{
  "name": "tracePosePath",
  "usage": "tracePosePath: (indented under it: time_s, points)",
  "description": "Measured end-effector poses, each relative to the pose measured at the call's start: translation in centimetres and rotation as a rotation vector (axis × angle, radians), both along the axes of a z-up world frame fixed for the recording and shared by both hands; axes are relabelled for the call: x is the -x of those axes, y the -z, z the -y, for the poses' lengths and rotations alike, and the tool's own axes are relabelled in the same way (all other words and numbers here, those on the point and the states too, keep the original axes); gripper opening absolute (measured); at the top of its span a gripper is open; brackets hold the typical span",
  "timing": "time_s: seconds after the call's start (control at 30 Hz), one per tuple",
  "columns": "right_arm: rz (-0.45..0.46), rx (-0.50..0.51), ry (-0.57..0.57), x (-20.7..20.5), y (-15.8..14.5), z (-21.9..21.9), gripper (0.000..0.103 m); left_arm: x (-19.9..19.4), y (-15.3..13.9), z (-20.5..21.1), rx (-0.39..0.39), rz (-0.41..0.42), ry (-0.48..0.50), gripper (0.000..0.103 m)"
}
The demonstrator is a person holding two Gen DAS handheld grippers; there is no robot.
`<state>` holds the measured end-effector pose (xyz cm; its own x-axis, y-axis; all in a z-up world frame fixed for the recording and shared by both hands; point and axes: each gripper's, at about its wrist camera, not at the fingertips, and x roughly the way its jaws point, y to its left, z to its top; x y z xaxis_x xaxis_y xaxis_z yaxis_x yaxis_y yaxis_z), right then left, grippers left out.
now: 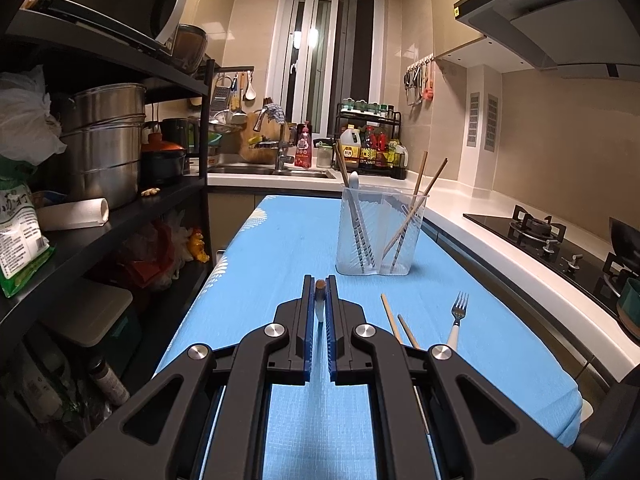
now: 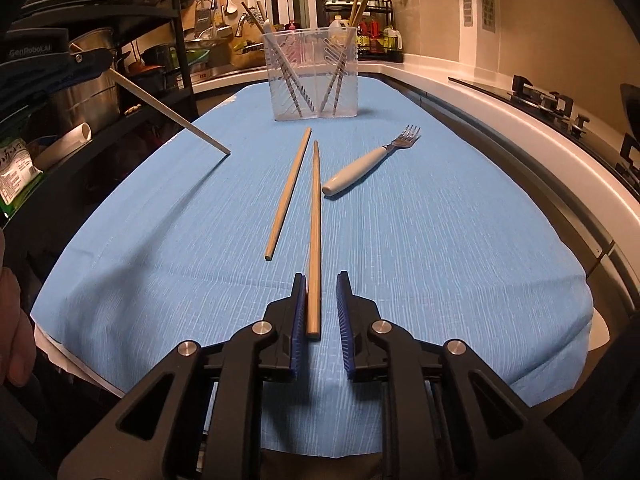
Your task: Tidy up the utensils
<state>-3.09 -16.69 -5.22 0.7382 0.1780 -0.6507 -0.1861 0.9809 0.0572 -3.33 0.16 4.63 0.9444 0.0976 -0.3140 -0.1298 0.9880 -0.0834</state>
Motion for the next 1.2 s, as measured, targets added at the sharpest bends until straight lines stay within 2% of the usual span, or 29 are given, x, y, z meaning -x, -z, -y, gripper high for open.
tracePosePath:
  time_s: [0.2, 0.27, 0.4, 0.7, 0.97, 1.2]
  points:
    - [0.005, 0.009, -0.008, 0.0, -0.1, -0.1, 0.013, 0.0, 0.1, -0.3, 0.001, -0.001, -0.003, 0.005]
    - [0.003, 0.013, -0.018, 0.0, -0.2, -0.2, 0.006, 0.0, 0.0, -0.3, 0.0, 0.0, -0.003, 0.005]
    - [0.009, 0.009, -0.02, 0.0, -0.9, -0.1, 0.006, 0.0, 0.0, -0.2, -0.006, 0.004, -0.004, 0.005]
    - [0.162, 0.078, -0.033, 0.7, -6.6, 0.3, 0.006, 0.5, -1.1, -0.3, -0.019, 0.036, -0.01, 0.005]
    - [0.281, 0.067, -0.04, 0.2, -11.8, 1.5, 0.006, 0.7, -2.1, -0.2, -0.027, 0.055, -0.005, 0.005]
    - [0.33, 0.039, -0.044, -1.5, -14.9, 2.0, 0.006, 0.1, -4.0, -0.1, -0.039, 0.068, 0.018, 0.005]
